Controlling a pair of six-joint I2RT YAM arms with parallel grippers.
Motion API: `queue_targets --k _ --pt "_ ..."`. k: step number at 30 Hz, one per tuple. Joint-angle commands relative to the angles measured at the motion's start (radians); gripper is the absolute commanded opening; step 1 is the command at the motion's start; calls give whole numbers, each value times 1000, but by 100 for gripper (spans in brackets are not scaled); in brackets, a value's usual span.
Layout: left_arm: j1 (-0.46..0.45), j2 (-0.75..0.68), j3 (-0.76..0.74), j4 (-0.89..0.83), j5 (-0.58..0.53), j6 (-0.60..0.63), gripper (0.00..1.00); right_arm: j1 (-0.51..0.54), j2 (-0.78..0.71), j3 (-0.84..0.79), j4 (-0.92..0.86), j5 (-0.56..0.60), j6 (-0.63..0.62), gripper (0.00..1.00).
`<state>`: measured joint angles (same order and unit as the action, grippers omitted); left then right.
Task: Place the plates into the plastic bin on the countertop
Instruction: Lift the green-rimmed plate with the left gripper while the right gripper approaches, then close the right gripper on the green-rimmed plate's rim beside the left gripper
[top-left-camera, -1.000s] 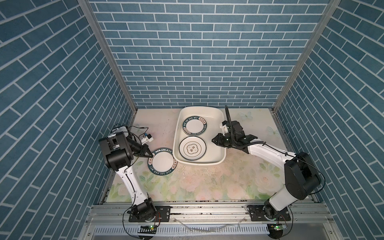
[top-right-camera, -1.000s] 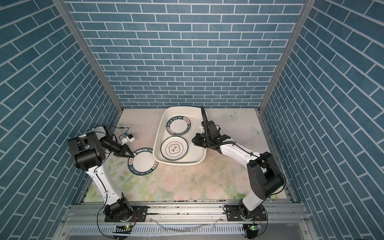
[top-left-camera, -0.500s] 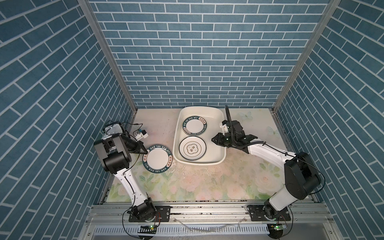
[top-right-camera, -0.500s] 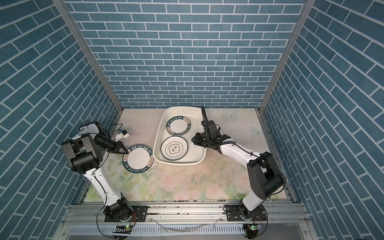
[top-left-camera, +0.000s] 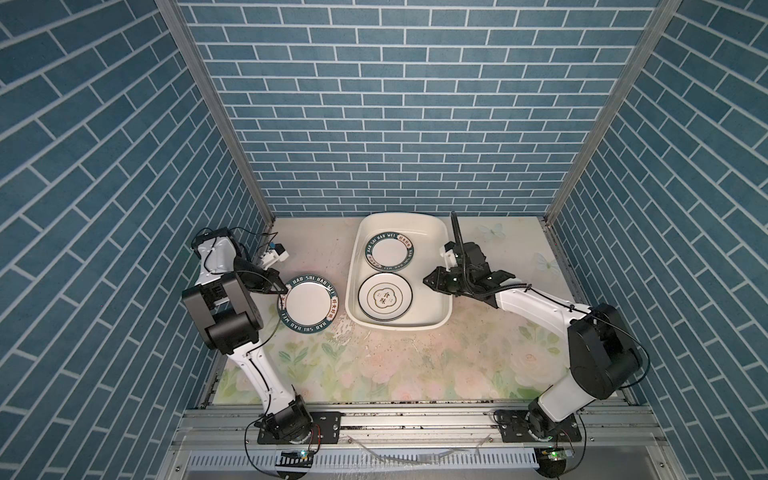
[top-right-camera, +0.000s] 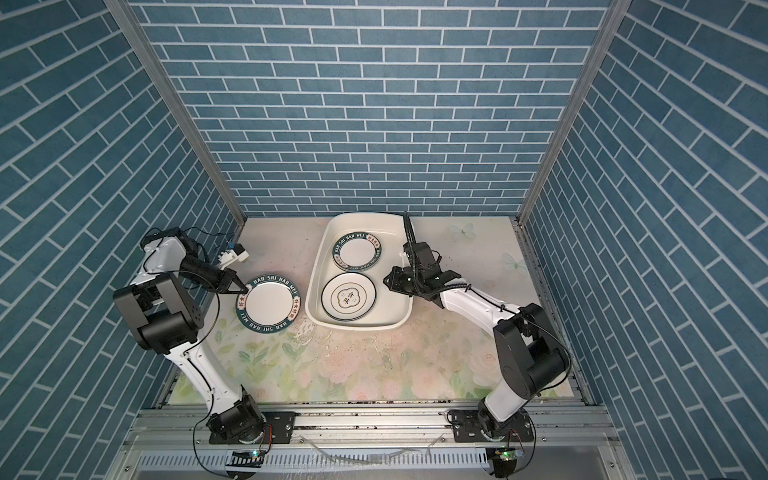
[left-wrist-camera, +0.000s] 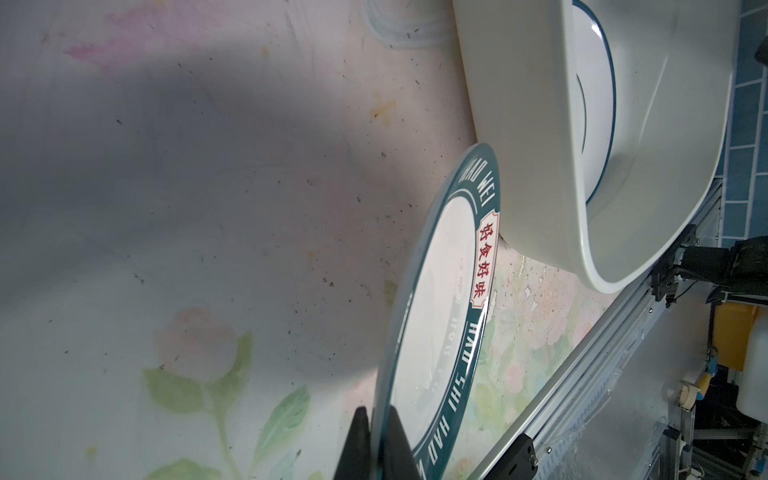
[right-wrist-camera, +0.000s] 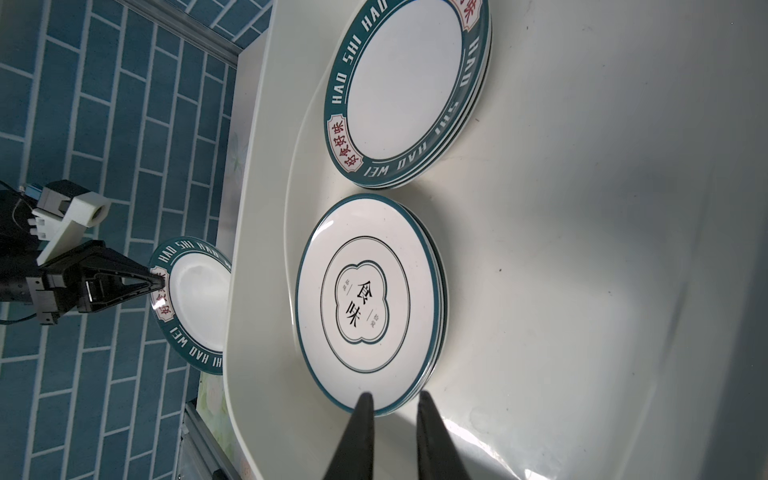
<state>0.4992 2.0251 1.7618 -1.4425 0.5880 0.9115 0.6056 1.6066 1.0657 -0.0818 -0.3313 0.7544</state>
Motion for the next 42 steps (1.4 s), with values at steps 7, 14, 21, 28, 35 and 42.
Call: queue_targets --k 7,14,21,28,35,42 --pt "4 -74 120 -126 55 -25 0 -4 -6 2 17 -23 18 22" --pt "3 -110 220 -199 126 -56 0 -4 -23 19 19 -61 18 27" --pt "-1 -109 378 -287 232 -118 0 -4 -34 43 75 -131 25 27" --pt "-64 -151 423 -295 256 -176 0 -5 -74 35 197 -212 68 29" --pt "-194 -225 369 -193 267 -304 0 -5 -94 28 380 -358 154 30" --pt "-300 -239 338 -98 279 -418 0 -5 -110 13 475 -425 199 33"
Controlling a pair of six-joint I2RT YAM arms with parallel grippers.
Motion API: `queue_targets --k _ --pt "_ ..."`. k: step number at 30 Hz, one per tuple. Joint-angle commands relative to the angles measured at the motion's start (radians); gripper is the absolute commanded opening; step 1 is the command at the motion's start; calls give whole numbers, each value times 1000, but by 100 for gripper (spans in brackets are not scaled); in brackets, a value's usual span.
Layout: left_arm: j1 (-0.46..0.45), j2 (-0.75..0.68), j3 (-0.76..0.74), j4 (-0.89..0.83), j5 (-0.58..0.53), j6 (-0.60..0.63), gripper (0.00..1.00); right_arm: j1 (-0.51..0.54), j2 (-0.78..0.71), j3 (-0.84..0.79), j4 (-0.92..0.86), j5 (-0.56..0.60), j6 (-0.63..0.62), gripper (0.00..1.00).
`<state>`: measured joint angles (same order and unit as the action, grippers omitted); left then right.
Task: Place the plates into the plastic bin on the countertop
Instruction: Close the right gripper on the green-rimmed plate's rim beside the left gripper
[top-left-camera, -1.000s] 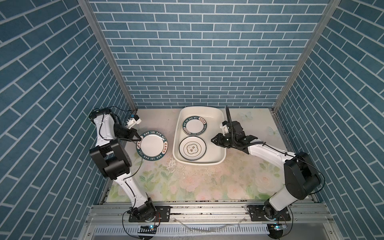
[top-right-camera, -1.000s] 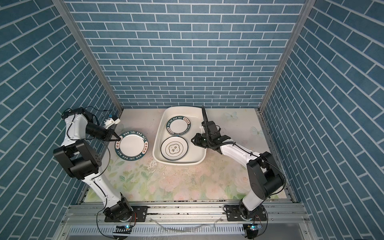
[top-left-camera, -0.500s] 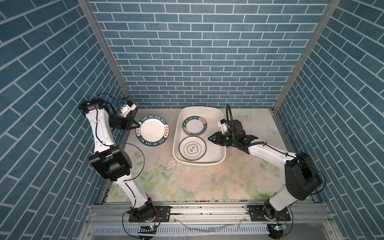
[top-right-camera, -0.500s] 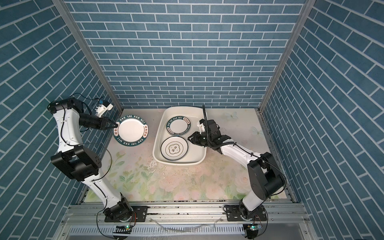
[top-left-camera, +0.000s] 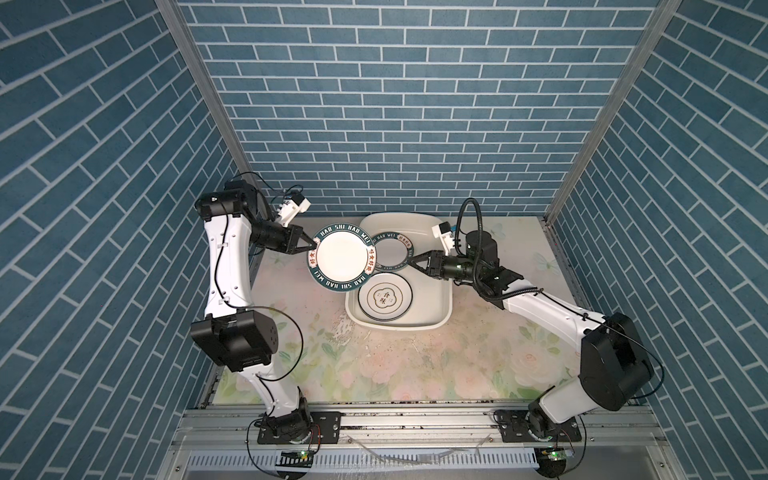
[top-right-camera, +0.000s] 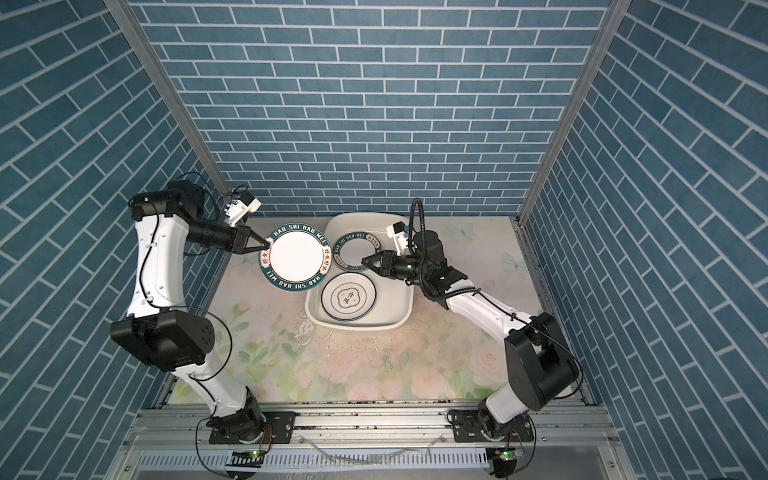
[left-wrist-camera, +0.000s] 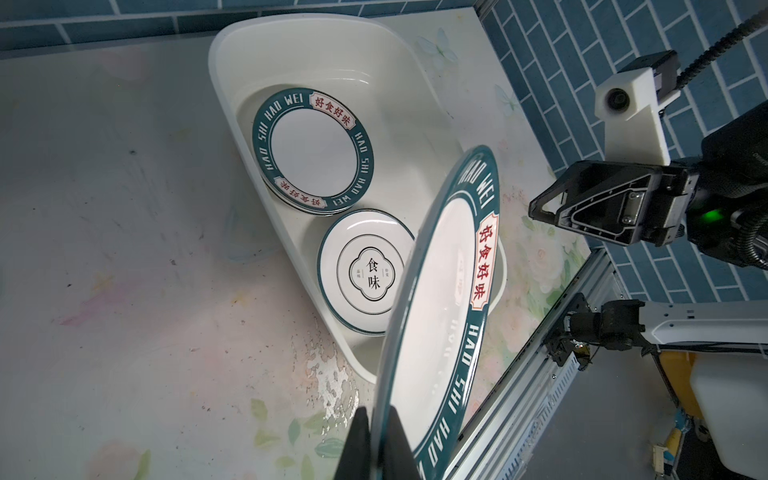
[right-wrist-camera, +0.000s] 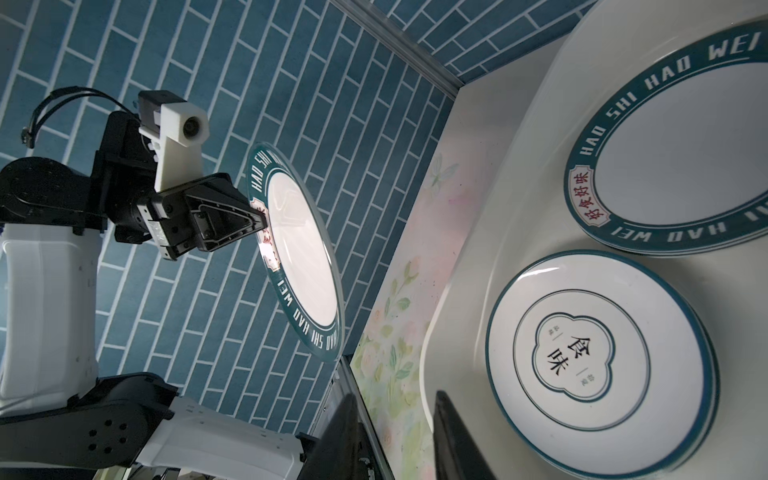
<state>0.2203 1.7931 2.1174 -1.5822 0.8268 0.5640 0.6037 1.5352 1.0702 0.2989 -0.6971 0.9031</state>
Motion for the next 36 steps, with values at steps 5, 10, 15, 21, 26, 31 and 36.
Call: queue_targets --k 5,10,15,21,26,31,36 --pt "-48 -11 -50 79 55 -102 0 -4 -64 4 88 -60 57 40" --pt "-69 -7 -68 104 72 -127 0 -4 -60 8 72 -56 56 40" --pt "-106 -17 -59 129 50 -152 0 2 -73 41 -97 39 -42 40" --pt "-149 -18 -42 123 36 -161 0 14 -72 60 -131 56 -70 40" --pt "-167 -19 -43 117 36 -163 0 32 -62 74 -114 38 -65 40" --pt "-181 -22 -32 115 41 -167 0 42 -44 89 -146 55 -84 39" --pt "-200 -32 -34 113 40 -167 0 47 -31 99 -142 51 -79 38"
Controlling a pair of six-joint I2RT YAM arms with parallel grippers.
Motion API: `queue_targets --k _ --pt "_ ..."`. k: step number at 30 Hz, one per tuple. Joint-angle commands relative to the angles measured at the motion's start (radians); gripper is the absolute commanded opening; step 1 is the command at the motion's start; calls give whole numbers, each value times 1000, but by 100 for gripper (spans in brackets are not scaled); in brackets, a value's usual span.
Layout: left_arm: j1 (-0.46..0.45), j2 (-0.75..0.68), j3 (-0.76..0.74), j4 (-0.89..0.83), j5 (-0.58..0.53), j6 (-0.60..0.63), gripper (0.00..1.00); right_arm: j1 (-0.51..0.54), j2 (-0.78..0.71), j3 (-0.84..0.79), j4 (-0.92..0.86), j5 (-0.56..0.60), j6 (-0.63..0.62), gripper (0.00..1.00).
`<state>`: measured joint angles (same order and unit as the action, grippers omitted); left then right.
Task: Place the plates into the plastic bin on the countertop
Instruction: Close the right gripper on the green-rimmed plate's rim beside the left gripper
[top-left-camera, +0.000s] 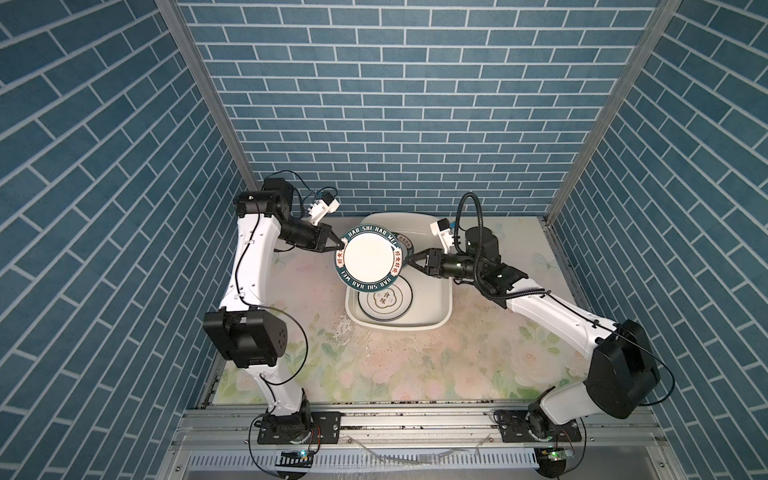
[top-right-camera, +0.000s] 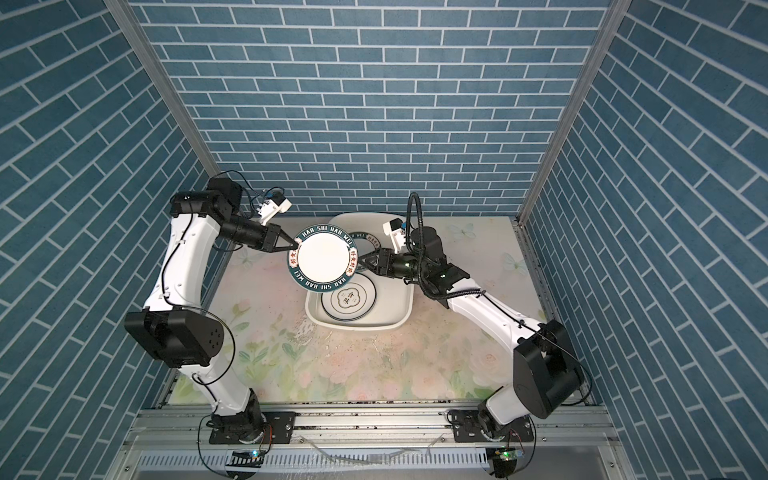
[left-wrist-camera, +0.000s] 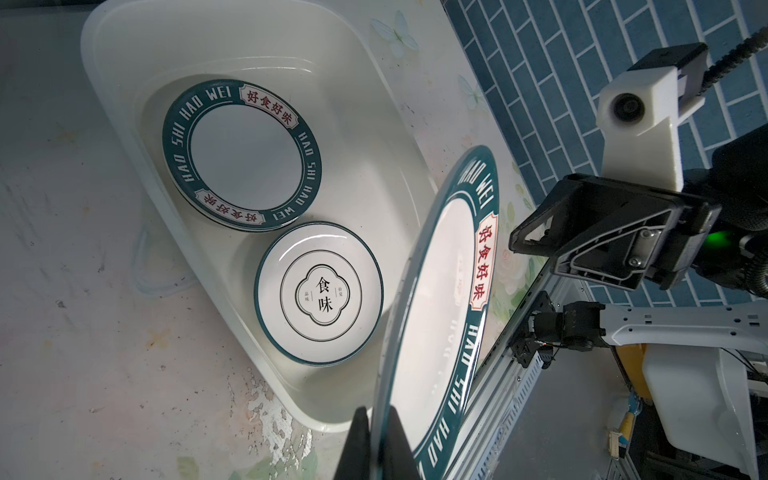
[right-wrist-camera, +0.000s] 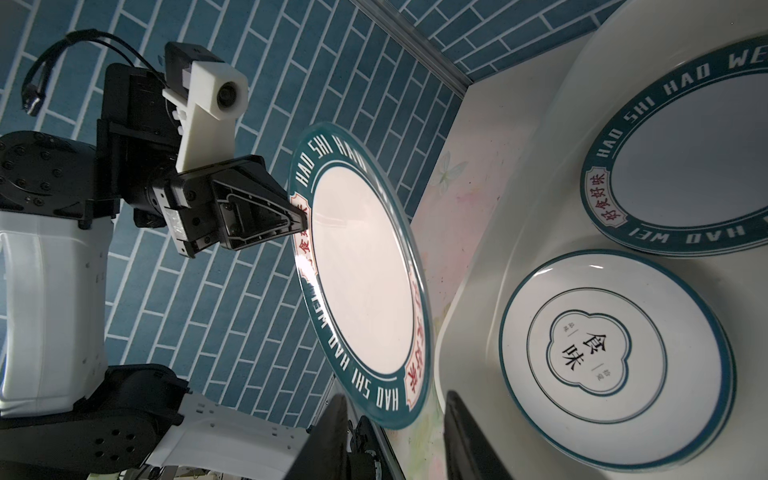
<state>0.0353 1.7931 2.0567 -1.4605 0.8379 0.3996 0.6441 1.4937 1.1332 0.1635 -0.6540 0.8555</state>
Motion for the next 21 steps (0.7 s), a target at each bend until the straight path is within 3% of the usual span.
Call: queue_targets --k 1,21 --pt "-19 -35 28 -7 27 -2 0 8 10 35 -7 9 -32 38" --pt "-47 -65 6 -9 49 -4 0 23 42 51 3 4 -30 34"
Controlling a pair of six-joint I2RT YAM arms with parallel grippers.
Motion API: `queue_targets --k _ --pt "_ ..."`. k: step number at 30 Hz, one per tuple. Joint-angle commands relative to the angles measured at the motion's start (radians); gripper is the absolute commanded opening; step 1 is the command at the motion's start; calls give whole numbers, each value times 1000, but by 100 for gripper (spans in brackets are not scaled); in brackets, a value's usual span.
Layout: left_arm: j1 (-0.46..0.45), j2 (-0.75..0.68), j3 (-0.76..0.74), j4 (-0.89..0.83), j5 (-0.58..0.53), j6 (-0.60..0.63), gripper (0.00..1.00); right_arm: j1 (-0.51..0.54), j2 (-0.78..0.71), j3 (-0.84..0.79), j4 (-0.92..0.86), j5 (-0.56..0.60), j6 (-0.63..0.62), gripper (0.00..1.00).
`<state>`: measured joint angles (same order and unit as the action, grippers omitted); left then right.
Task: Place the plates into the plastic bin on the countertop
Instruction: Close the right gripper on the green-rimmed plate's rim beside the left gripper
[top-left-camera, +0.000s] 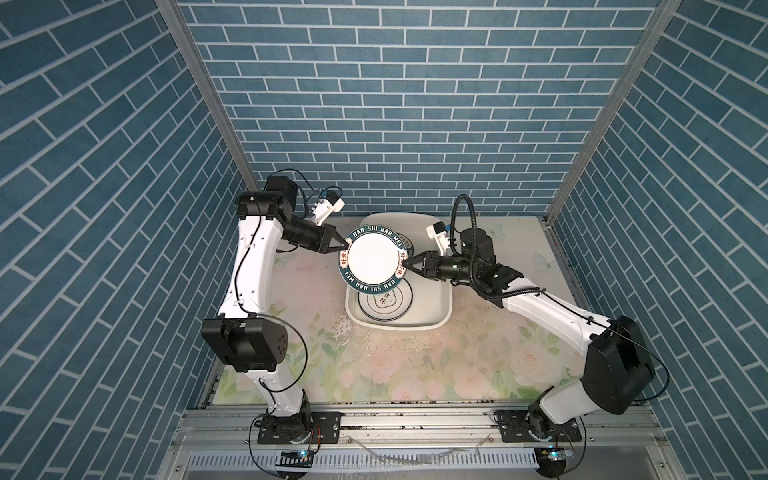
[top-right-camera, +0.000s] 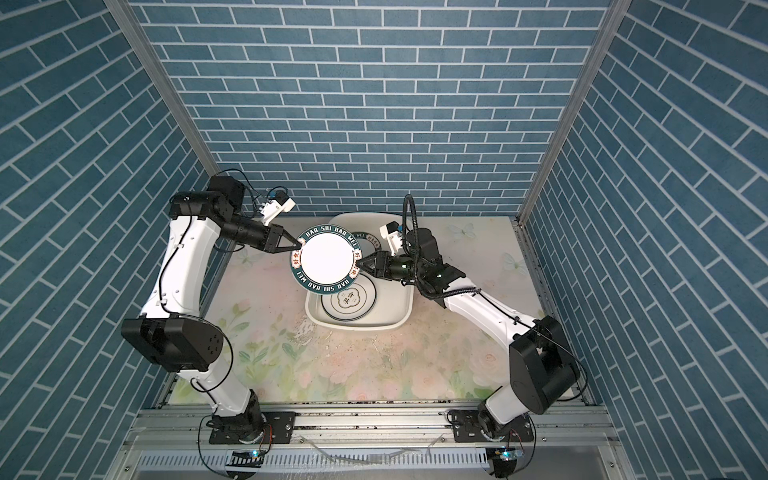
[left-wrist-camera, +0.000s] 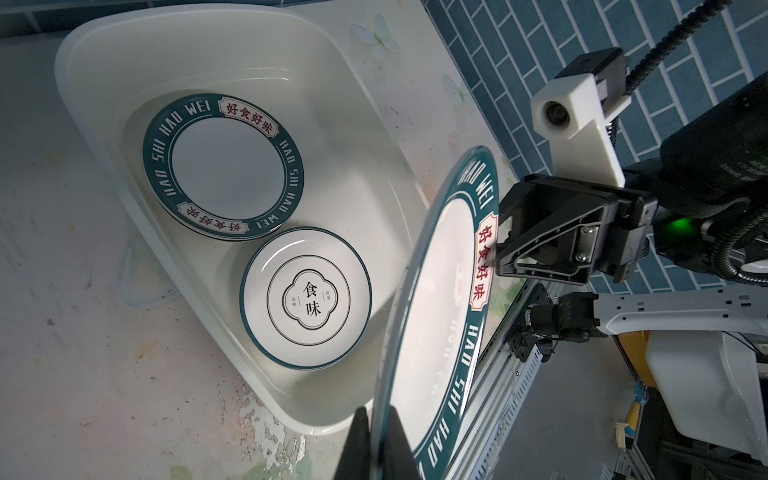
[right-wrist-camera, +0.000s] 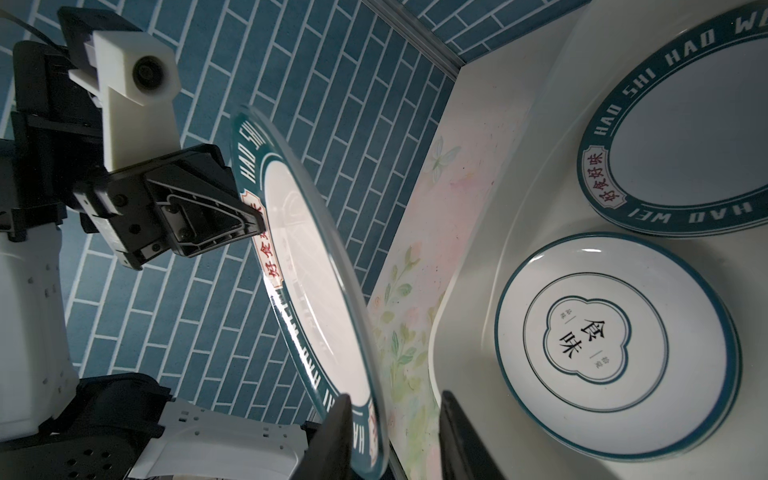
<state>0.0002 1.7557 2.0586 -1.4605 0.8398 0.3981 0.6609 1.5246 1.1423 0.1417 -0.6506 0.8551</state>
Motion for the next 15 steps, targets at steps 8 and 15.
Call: queue_targets --k 8,15 --pt "-17 -35 3 -8 47 -8 0 8 9 40 35 -1 -25 26" --pt "-29 -47 -4 -8 49 -5 0 8 14 31 65 -7 -8 21"
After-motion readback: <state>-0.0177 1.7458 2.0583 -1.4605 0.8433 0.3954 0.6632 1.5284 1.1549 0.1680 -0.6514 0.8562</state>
